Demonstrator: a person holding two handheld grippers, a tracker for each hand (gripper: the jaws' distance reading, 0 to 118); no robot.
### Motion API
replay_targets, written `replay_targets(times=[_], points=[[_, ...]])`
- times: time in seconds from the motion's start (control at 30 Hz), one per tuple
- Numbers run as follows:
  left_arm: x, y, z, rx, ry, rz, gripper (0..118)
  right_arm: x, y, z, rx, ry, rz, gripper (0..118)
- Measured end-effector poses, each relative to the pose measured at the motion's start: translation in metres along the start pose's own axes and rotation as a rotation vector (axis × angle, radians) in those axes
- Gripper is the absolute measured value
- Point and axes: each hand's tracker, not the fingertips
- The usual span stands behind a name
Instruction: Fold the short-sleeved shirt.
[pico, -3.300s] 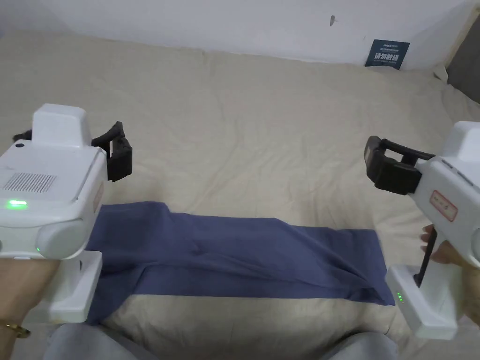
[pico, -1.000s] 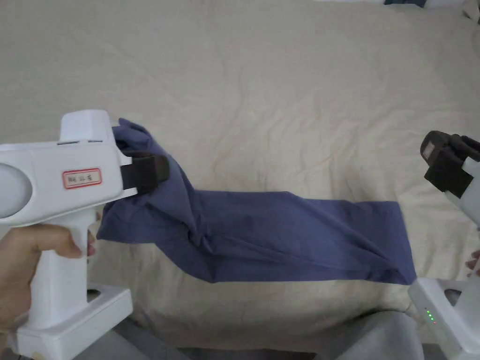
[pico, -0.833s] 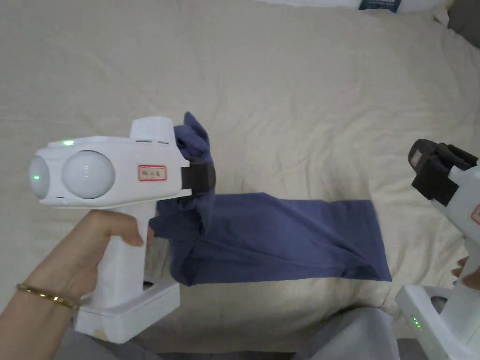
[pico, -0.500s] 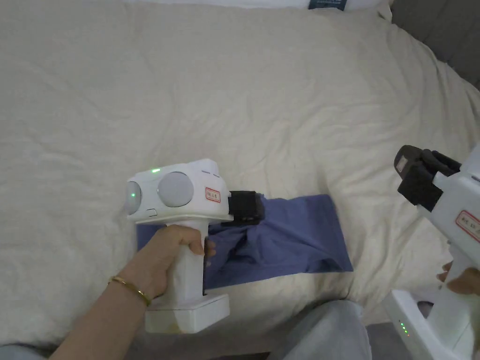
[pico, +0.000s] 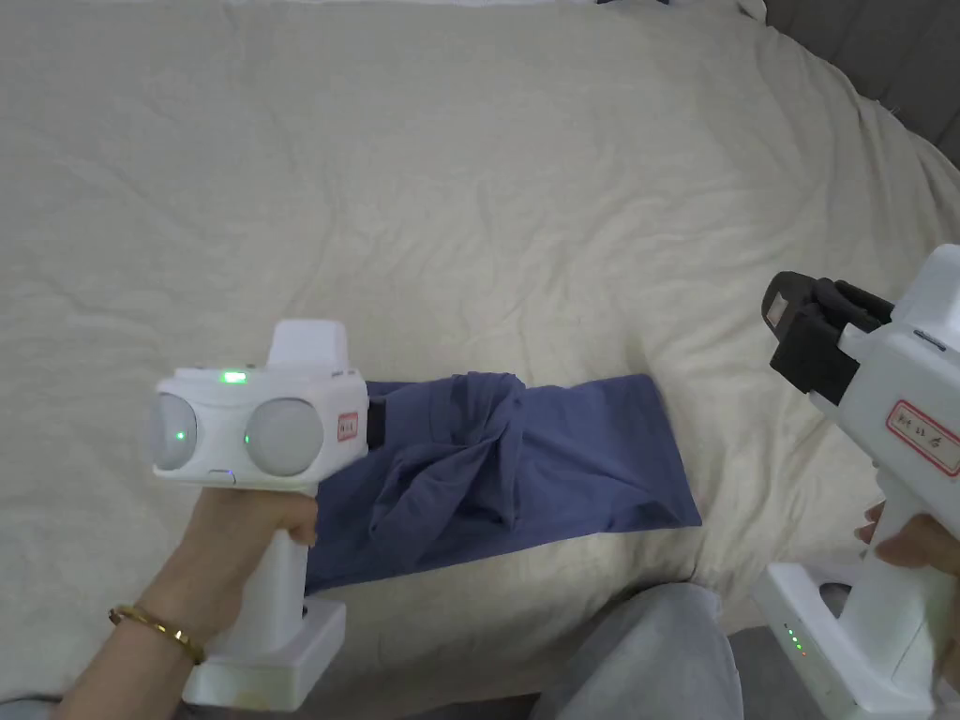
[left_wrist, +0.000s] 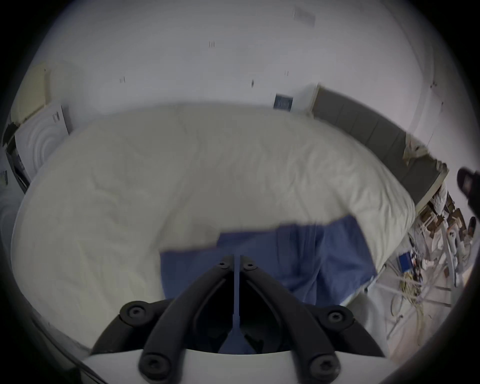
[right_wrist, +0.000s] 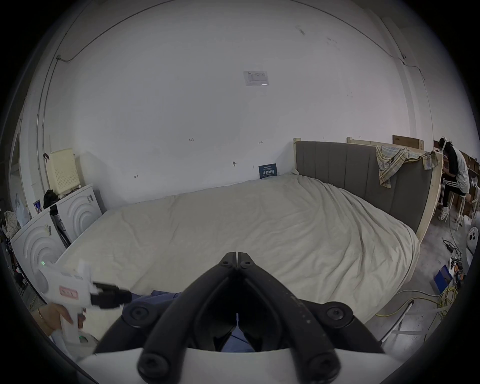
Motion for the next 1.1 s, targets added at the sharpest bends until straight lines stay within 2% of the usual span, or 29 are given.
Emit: replay_targets(times=[0.07, 0.13, 0.27, 0.33, 0.47, 0.63, 0.73, 0.8, 0.9, 0.93, 1.03, 1.1], points=[[0.002, -0.017, -0.008, -0.087, -0.042, 0.014, 2, -0.001, -0.001, 0.0, -0.002, 0.001, 0.003, 2], [0.013, -0.03, -0.013, -0.067, -0.092, 0.055, 2, 0.0, -0.002, -0.002, -0.009, -0.001, 0.003, 2], [0.047, -0.045, -0.02, -0.025, -0.148, -0.024, 2, 0.001, -0.004, -0.001, -0.018, -0.001, -0.002, 2], [0.069, -0.052, -0.031, -0.068, -0.164, -0.07, 2, 0.0, -0.007, -0.001, -0.023, -0.004, 0.005, 2], [0.095, -0.061, -0.045, -0.09, -0.171, -0.031, 2, 0.001, -0.009, -0.002, -0.037, -0.003, 0.01, 2], [0.105, -0.053, -0.04, -0.082, -0.282, 0.013, 6, -0.002, -0.006, 0.0, -0.034, 0.003, 0.013, 2], [0.087, -0.037, -0.022, -0.02, -0.375, 0.14, 14, -0.005, -0.003, 0.003, -0.021, 0.011, 0.025, 2], [0.066, -0.022, -0.005, 0.062, -0.409, 0.209, 31, -0.007, 0.0, 0.003, -0.018, 0.018, 0.032, 2], [0.029, 0.001, 0.022, 0.201, -0.395, 0.217, 95, -0.01, 0.002, 0.003, -0.012, 0.03, 0.036, 2], [0.015, 0.007, 0.03, 0.24, -0.395, 0.207, 107, -0.012, 0.003, 0.002, -0.01, 0.033, 0.038, 2], [-0.031, 0.013, 0.05, 0.317, -0.432, 0.212, 118, -0.014, 0.005, -0.002, -0.008, 0.042, 0.044, 2], [-0.059, 0.013, 0.055, 0.308, -0.43, 0.251, 118, -0.016, 0.006, -0.005, -0.009, 0.05, 0.044, 2]])
